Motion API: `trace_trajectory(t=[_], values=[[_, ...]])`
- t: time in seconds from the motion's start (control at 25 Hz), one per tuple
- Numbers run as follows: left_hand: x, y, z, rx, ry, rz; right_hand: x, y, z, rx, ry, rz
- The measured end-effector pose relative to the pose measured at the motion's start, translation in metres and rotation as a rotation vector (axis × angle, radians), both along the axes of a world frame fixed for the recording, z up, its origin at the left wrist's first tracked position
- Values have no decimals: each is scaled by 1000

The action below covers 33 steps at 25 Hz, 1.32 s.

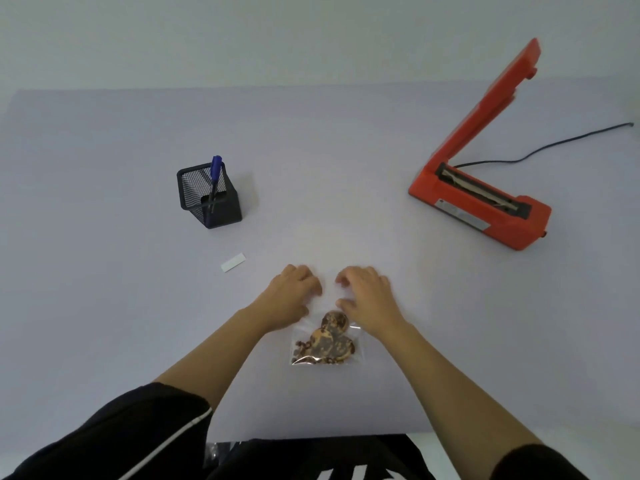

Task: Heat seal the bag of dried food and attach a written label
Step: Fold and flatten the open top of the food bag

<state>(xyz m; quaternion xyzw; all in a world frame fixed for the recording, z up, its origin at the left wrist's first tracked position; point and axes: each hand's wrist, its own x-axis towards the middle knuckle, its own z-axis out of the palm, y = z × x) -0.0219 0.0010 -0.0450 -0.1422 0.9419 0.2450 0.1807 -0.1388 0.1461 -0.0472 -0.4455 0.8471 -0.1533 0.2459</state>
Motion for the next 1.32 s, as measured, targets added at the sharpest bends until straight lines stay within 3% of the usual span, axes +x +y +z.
trace_trajectory(t=[0.24,0.64,0.8,1.0,1.2,1.32], values=[[-8,-8,5,23,-46,13,-9,-9,2,89,-49,56],[-46,-25,9,-361,-263,-122,-34,-51,12,382,46,185],[-34,-18,12,-323,-241,-85,-22,-34,11,285,16,113],[-2,4,6,-212,-33,5,-1,-6,4,27,58,50],[5,6,-2,-41,-7,49,6,-3,-2,0,-1,100],[-6,-3,3,-35,-58,27,-1,-10,2,67,-15,93]])
